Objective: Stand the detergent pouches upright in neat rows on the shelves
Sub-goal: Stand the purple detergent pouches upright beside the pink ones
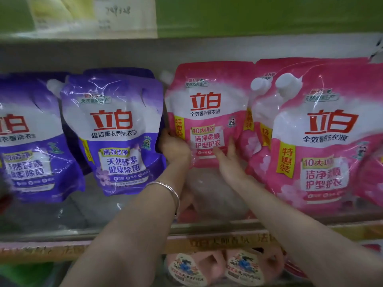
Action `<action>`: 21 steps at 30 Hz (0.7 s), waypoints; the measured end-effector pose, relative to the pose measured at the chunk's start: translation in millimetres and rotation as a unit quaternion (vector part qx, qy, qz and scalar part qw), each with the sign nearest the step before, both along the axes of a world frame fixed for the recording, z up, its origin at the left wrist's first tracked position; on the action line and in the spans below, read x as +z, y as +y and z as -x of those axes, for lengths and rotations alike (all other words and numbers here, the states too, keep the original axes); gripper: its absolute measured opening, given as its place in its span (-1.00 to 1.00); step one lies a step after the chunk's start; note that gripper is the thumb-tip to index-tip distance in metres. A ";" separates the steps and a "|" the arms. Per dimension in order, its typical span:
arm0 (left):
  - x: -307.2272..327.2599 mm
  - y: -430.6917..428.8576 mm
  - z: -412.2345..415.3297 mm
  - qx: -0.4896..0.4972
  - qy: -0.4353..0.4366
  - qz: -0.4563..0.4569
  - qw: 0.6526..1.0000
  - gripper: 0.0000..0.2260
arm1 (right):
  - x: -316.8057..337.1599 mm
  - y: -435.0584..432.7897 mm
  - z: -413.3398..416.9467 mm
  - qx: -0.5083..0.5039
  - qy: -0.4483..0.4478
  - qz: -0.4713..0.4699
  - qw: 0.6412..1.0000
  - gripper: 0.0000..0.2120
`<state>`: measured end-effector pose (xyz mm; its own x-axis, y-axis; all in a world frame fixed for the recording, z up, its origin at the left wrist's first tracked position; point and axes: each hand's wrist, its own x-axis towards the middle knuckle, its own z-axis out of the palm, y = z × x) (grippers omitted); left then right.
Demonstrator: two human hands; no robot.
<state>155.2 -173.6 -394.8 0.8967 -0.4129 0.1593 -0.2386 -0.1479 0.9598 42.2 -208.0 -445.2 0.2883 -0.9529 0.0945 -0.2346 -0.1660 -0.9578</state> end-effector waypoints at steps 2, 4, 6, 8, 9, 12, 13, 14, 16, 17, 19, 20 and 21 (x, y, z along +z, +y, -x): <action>-2.8 -0.6 -5.0 0.004 -0.012 -0.008 1.000 -0.77 | 1.2 1.5 -3.8 0.013 -0.020 -0.002 1.000 -0.34; -4.7 -0.7 -7.0 -0.002 -0.010 -0.013 1.000 -0.75 | 1.7 3.6 -7.3 0.016 -0.015 0.000 1.000 -0.32; -5.4 0.4 -3.3 -0.019 -0.019 -0.037 0.999 -0.74 | 0.6 4.0 -8.2 0.018 -0.018 -0.002 1.000 -0.31; -8.0 3.4 4.7 -0.029 -0.026 -0.038 0.999 -0.73 | -0.1 5.1 -7.5 0.018 -0.019 -0.002 1.000 -0.30; -11.2 4.8 10.5 -0.037 -0.028 -0.024 0.999 -0.69 | 0.2 6.1 -6.9 0.017 -0.017 0.000 1.000 -0.30; -22.4 12.2 31.9 -0.069 -0.068 -0.006 0.995 -0.44 | 1.4 12.1 -4.0 0.014 -0.010 0.007 1.000 -0.29; -26.4 14.4 38.2 -0.086 -0.073 -0.012 0.994 -0.39 | 2.3 15.2 -2.3 0.017 -0.015 0.012 1.000 -0.30; -27.8 17.2 44.8 -0.105 -0.071 -0.021 0.992 -0.36 | 4.0 18.5 0.6 0.022 -0.022 0.015 0.999 -0.31; -31.5 21.1 52.4 -0.137 -0.072 -0.032 0.987 -0.33 | 7.9 24.6 8.8 0.030 -0.026 0.017 0.999 -0.36; -32.5 23.6 54.9 -0.150 -0.072 -0.036 0.985 -0.32 | 10.0 26.6 13.4 0.035 -0.024 0.016 0.999 -0.39; -32.9 30.7 58.1 -0.175 -0.065 -0.044 0.981 -0.32 | 14.1 31.2 22.0 0.051 -0.026 0.012 0.998 -0.45; -31.2 35.0 58.7 -0.186 -0.059 -0.047 0.980 -0.33 | 17.9 35.2 25.7 0.057 -0.029 0.011 0.998 -0.46; -29.4 38.6 59.0 -0.195 -0.058 -0.051 0.978 -0.35 | 22.5 38.8 28.1 0.061 -0.029 0.014 0.998 -0.46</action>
<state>96.2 -135.0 -424.2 0.6463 -0.7391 0.1901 -0.4017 -0.1177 0.9082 14.1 -169.2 -422.7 0.3953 -0.9076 0.1414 -0.1546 -0.2175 -0.9637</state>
